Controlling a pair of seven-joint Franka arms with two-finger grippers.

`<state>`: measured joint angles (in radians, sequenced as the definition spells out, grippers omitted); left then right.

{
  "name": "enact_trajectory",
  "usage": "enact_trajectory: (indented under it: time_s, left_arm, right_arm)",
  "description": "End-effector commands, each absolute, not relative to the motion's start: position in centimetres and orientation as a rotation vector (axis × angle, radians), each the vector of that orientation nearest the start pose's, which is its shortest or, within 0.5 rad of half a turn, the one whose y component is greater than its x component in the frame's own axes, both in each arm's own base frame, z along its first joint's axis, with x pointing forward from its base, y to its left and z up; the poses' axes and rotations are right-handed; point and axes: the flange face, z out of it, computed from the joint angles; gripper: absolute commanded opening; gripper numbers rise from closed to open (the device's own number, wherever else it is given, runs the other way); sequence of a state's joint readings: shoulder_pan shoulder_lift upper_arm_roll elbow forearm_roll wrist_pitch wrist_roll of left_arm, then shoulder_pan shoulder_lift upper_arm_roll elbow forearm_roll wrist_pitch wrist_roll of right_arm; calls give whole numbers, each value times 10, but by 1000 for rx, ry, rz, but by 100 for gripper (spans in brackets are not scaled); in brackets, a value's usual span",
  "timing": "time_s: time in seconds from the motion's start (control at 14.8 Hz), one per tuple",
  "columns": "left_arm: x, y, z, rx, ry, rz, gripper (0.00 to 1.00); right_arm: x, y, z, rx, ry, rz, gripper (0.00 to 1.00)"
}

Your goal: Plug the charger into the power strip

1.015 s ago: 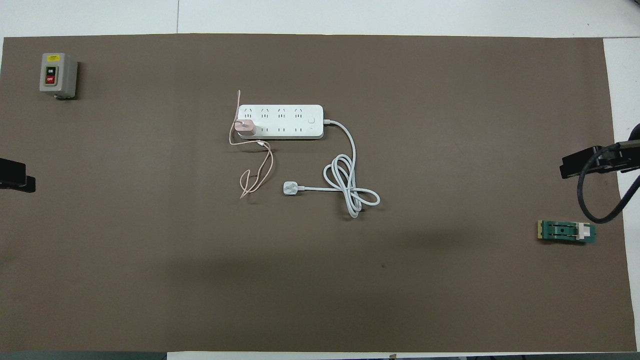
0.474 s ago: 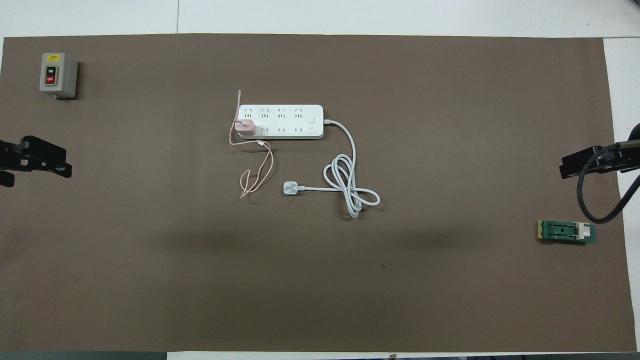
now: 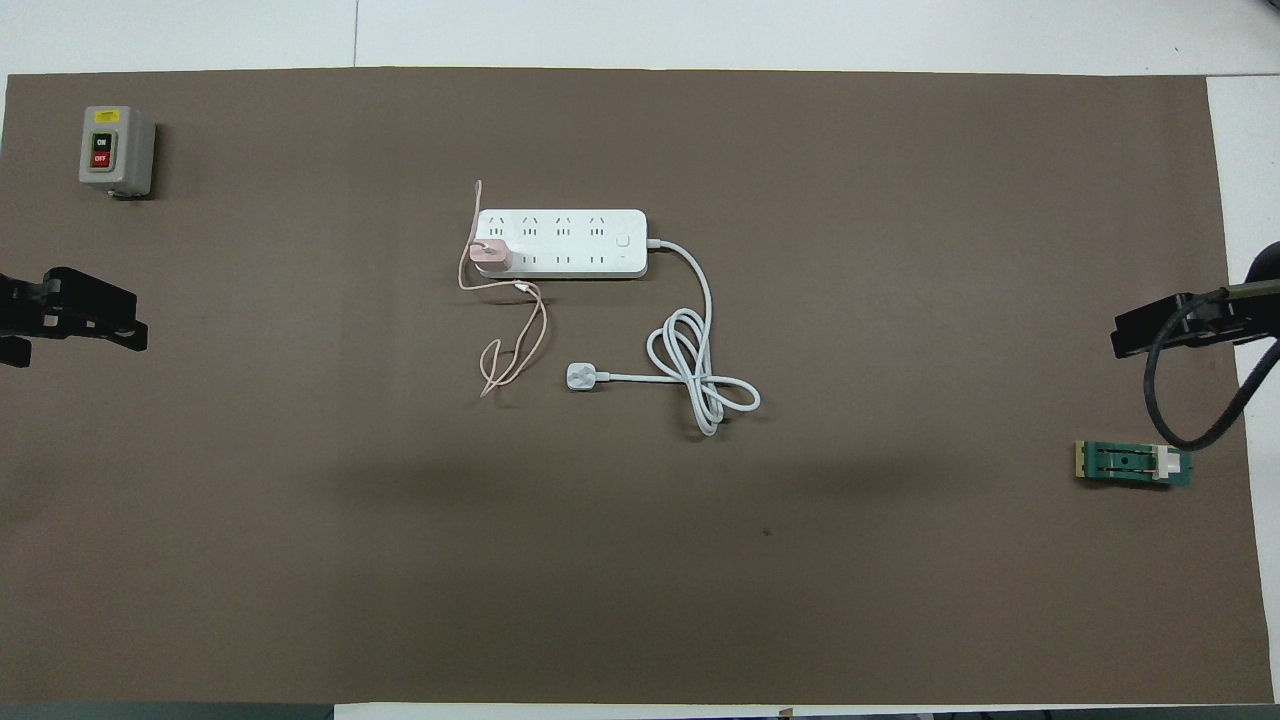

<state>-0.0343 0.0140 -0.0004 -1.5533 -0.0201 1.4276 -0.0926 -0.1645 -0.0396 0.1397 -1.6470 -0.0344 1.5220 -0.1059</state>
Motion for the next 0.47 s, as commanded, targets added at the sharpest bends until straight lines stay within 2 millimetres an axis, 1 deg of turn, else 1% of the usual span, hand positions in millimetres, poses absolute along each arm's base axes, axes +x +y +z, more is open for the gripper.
enact_trajectory:
  time_s: [0.0, 0.41]
  left_arm:
    - [541, -22, 619, -3155, -64, 201, 100]
    - [544, -23, 621, -3157, -48, 172, 100]
  right_arm:
    - [531, -14, 610, -3164, -98, 144, 100]
    - [531, -14, 610, -3163, -98, 147, 100]
